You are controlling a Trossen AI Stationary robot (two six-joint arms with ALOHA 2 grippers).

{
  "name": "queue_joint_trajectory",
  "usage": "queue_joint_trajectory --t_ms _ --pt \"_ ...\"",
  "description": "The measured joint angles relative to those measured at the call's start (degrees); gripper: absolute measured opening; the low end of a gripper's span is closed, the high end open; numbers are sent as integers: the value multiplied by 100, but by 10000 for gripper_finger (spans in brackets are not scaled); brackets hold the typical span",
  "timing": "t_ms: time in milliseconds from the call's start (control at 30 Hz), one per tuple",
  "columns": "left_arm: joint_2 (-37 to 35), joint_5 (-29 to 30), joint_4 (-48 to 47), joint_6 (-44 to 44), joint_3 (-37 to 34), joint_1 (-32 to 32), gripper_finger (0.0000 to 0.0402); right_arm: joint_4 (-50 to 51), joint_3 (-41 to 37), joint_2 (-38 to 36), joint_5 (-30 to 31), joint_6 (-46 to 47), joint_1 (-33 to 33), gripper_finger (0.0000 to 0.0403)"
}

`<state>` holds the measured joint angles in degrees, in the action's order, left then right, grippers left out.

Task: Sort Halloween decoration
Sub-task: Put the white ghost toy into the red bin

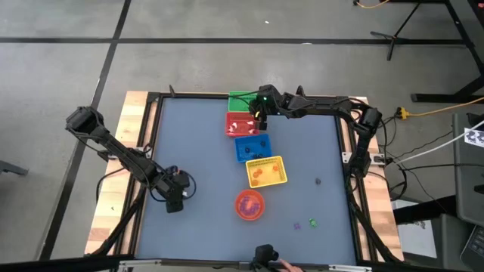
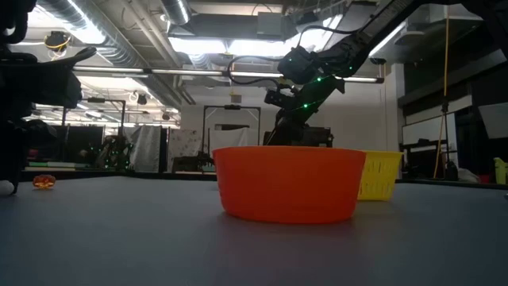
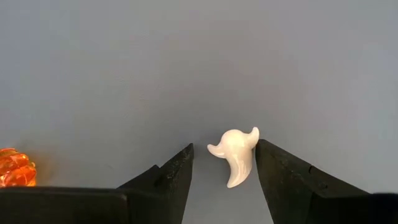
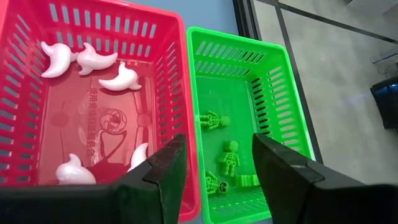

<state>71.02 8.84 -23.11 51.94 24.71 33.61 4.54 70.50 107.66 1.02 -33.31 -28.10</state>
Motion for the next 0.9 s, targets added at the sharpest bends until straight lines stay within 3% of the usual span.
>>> queue_joint_trajectory --t_ms 433,900 --pt "13 132 4 0 -18 1 158 1 0 0 0 -1 0 182" --pt "24 225 -7 9 -31 -2 81 0 0 2 0 -1 0 182"
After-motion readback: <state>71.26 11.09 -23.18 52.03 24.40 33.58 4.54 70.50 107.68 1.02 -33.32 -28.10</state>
